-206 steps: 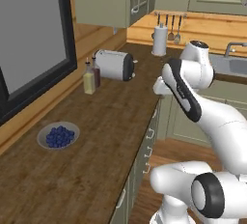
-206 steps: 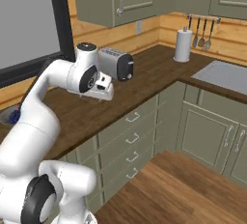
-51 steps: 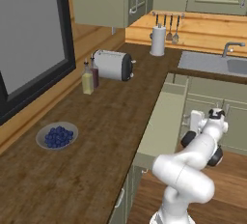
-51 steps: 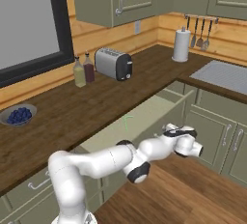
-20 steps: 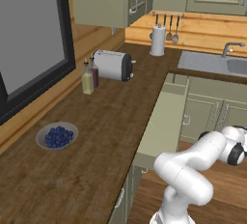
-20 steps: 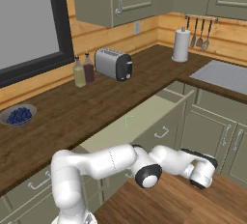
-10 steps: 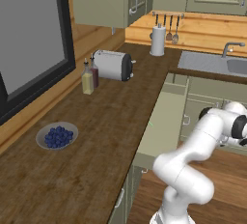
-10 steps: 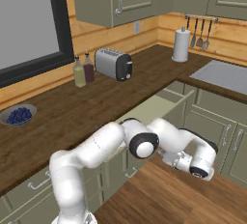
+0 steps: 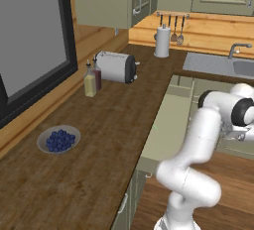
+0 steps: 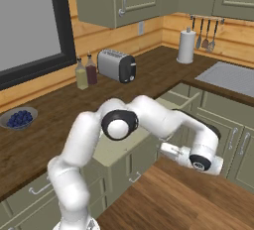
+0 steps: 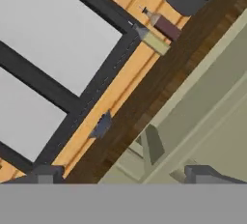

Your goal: Take a straw from the drawer in front and place it inside the glass cup on the dining counter.

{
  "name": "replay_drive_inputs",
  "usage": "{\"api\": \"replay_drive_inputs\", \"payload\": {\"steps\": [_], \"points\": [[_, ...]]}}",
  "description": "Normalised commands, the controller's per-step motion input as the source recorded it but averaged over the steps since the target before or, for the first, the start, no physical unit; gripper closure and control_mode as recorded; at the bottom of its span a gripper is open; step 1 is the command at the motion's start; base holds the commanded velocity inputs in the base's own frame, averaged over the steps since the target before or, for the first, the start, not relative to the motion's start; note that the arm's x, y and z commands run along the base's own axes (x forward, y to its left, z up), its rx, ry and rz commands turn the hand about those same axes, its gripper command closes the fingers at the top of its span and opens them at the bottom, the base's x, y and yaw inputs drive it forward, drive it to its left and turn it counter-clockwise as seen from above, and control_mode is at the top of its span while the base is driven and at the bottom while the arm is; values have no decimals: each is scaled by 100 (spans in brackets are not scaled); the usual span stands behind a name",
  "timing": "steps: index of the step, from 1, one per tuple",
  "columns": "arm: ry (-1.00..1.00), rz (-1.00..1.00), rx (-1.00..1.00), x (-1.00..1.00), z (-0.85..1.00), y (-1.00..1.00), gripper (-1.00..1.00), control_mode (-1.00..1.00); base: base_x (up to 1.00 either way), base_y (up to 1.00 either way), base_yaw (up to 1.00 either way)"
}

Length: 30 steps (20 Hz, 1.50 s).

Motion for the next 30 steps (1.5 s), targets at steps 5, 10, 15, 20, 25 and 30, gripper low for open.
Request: {"api": "replay_drive_inputs", "payload": {"steps": [5, 10, 15, 20, 25, 30], "points": [[-9, -10, -33, -32, 84, 9, -100, -100, 0, 0, 0], [-2, -8, -32, -9, 88, 10, -100, -100, 0, 0, 0], [5, -3, -30, 6, 55, 25, -100, -100, 0, 0, 0], [21, 0, -35, 33, 30, 39, -100, -100, 0, 0, 0], [38, 0, -38, 54, 6, 53, -100, -100, 0, 0, 0], [35, 1, -15, 46, -20, 32, -100, -100, 0, 0, 0]]}}
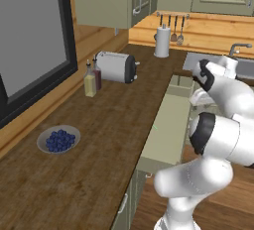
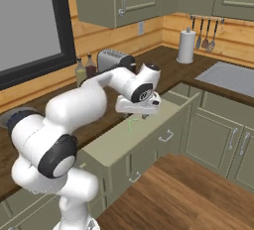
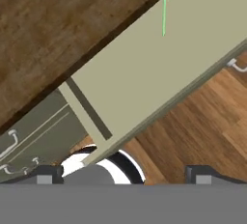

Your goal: Take a straw from the drawer in front and place it inside the glass cup on the dining counter.

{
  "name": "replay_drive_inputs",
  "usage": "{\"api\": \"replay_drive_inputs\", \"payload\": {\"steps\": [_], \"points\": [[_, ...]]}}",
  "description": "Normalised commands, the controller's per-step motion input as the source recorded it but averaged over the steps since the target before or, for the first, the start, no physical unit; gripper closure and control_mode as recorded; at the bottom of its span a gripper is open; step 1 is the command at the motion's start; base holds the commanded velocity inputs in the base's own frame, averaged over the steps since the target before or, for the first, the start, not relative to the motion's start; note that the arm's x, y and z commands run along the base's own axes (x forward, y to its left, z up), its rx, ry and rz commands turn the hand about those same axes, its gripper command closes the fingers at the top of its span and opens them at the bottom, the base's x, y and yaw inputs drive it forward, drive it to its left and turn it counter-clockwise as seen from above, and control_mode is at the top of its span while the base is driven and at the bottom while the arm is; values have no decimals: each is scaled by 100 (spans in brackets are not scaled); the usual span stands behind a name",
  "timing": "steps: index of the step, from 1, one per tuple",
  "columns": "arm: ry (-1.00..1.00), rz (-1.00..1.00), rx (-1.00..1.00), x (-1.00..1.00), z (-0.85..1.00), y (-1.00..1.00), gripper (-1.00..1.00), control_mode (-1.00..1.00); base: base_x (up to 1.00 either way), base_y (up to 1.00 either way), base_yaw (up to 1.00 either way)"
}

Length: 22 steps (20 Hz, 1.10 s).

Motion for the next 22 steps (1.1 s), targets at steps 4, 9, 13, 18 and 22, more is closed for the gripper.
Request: {"api": "replay_drive_inputs", "payload": {"steps": [4, 9, 13, 18, 22], "points": [[14, 0, -4, 18, -45, 1, -100, -100, 0, 0, 0], [11, 0, -3, 37, -45, 0, -100, -100, 0, 0, 0], [0, 0, 0, 32, -35, 5, -100, -100, 0, 0, 0], [0, 0, 0, 27, -36, 2, -100, -100, 0, 0, 0], [0, 0, 0, 28, -39, 0, -100, -100, 0, 0, 0]]}}
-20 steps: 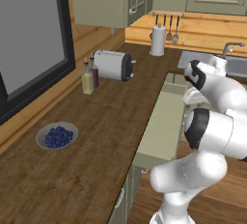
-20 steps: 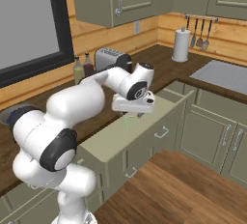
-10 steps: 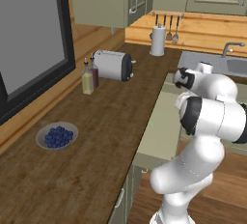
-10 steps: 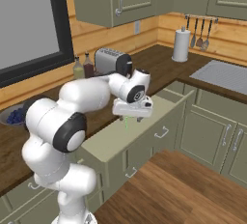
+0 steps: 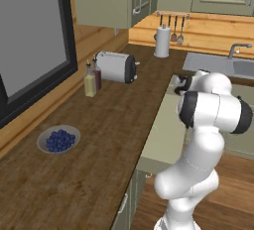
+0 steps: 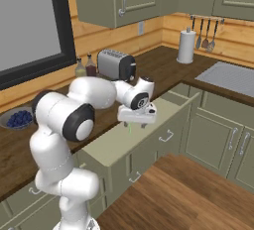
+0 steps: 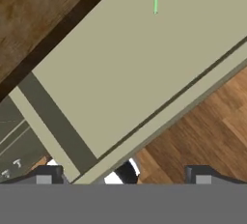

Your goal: Take a straw from the drawer in front and place it inside the glass cup on the dining counter.

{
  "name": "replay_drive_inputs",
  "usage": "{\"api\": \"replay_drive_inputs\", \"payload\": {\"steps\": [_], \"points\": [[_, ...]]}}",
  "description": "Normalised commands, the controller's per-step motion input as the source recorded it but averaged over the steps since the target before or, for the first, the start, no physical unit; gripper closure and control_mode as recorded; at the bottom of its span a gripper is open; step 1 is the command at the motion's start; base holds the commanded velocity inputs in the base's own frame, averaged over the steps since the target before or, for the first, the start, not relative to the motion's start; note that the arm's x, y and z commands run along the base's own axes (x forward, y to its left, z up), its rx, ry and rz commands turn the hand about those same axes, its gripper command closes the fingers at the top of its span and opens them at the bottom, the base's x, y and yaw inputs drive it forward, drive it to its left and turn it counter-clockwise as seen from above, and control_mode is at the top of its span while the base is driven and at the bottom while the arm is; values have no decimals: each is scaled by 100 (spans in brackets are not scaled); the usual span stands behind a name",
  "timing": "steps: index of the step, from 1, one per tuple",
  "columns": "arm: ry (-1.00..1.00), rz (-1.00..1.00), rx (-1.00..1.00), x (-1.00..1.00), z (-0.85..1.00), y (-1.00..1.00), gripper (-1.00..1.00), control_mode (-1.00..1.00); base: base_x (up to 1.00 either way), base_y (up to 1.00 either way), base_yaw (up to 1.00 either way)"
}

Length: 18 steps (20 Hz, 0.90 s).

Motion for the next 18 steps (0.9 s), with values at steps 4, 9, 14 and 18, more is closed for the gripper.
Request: {"api": "replay_drive_inputs", "payload": {"steps": [4, 9, 14, 18], "points": [[0, 1, 0, 27, -34, 0, -100, -100, 0, 0, 0], [0, 0, -2, 23, -19, 14, -100, -100, 0, 0, 0], [0, 0, -8, 22, -30, 21, -100, -100, 0, 0, 0], [0, 0, -7, 22, -37, 12, -100, -100, 0, 0, 0]]}}
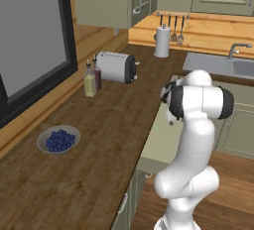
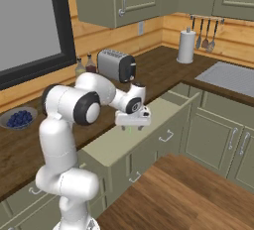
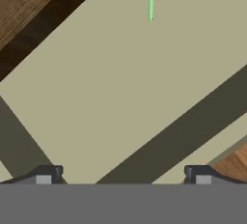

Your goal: Take a straw from the drawer in front and place it inside the glass cup on the dining counter.

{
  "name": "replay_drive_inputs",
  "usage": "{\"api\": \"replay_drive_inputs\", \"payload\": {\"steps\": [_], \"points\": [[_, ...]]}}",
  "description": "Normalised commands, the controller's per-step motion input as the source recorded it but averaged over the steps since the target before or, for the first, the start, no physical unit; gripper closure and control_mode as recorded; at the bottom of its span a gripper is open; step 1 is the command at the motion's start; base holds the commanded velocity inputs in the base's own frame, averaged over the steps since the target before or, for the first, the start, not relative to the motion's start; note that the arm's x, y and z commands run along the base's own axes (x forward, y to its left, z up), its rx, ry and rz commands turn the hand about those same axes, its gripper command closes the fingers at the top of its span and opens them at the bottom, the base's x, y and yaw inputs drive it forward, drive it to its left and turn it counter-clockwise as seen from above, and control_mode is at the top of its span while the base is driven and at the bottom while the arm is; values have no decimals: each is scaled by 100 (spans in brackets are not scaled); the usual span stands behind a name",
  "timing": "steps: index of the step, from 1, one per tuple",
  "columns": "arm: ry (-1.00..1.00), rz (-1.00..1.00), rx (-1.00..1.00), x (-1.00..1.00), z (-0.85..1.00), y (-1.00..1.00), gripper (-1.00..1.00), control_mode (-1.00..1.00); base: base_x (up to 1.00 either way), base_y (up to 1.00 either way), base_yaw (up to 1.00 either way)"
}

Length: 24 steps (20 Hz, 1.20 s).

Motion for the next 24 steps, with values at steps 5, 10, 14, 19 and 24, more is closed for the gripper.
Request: {"api": "replay_drive_inputs", "payload": {"steps": [5, 10, 14, 19, 24], "points": [[0, 0, -3, 23, -27, 0, -100, -100, 0, 0, 0], [0, 0, 0, 27, -34, 0, -100, -100, 0, 0, 0], [0, 0, 0, 18, -30, 0, -100, -100, 0, 0, 0], [0, 0, 0, 13, -43, -3, -100, -100, 0, 0, 0], [0, 1, 0, 10, -55, -9, -100, -100, 0, 0, 0]]}}
